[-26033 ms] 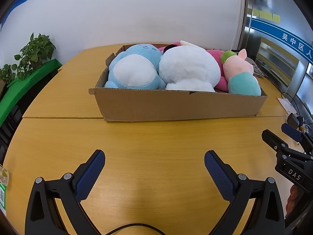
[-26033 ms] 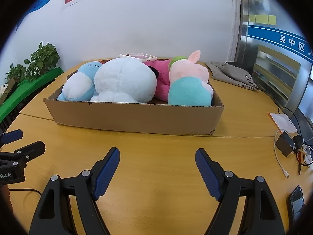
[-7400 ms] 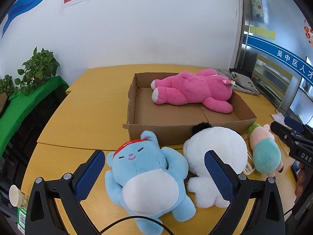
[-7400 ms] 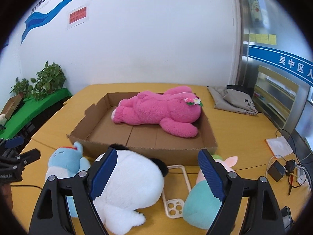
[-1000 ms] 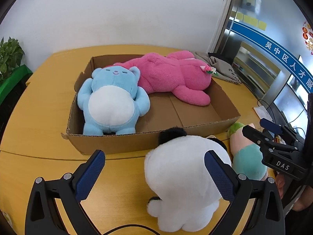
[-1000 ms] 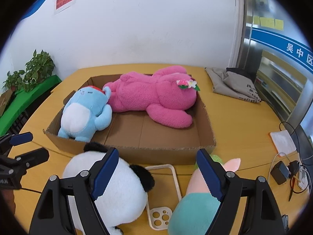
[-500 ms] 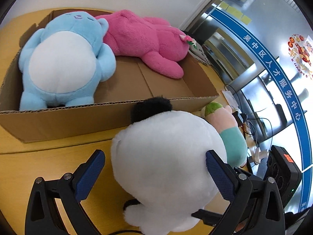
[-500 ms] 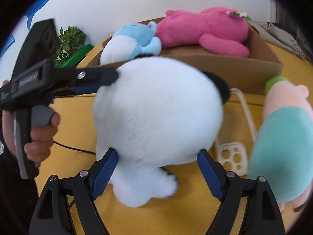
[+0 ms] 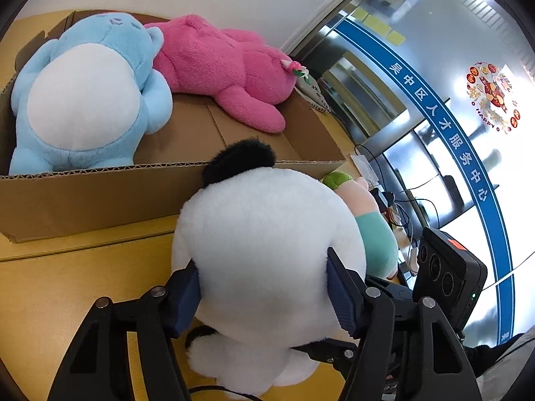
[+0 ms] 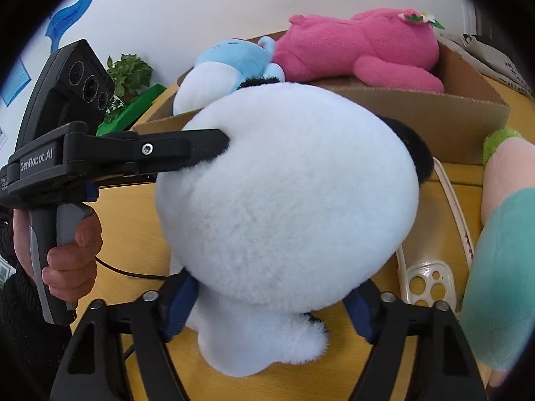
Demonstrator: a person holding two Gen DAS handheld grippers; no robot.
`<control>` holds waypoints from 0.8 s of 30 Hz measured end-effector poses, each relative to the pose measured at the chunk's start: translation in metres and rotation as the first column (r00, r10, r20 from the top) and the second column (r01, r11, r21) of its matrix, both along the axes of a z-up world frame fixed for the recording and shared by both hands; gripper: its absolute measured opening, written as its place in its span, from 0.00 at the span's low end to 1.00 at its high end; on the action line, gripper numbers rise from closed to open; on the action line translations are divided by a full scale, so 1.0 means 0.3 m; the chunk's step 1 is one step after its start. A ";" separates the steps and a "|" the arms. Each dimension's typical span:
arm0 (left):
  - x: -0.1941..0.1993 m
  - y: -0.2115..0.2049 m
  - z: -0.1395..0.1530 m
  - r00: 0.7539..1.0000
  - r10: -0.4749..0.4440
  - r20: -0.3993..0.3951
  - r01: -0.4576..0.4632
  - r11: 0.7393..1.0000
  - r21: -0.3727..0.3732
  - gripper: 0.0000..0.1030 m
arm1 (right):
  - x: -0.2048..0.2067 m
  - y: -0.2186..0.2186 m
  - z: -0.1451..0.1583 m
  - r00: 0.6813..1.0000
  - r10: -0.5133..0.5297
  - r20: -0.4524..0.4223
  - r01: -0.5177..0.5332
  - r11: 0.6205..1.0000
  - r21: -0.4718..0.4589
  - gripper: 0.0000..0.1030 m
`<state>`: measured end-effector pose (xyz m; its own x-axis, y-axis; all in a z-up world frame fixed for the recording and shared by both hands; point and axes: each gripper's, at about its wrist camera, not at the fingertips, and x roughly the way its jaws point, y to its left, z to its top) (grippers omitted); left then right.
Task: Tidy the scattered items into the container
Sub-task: 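Grasp the white panda with the right tool, then lower the white panda into the box beside the blue cat and release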
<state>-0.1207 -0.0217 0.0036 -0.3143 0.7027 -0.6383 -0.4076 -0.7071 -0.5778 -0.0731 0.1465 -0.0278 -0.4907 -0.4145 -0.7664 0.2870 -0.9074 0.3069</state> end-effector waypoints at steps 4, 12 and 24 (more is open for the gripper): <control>0.059 -0.004 0.097 0.997 0.008 -0.071 -0.007 1.000 0.015 0.68 | 0.014 0.021 0.060 0.998 0.037 -0.046 -0.037 0.999 0.001 0.65; 0.044 0.012 0.357 0.970 0.050 -0.236 -0.045 0.999 0.025 0.68 | -0.003 0.046 0.304 0.964 0.109 -0.241 -0.098 0.994 0.056 0.64; -0.314 0.018 0.530 0.951 0.098 -0.294 -0.095 0.995 0.024 0.68 | -0.362 0.033 0.501 0.916 0.180 -0.359 -0.134 0.980 0.149 0.64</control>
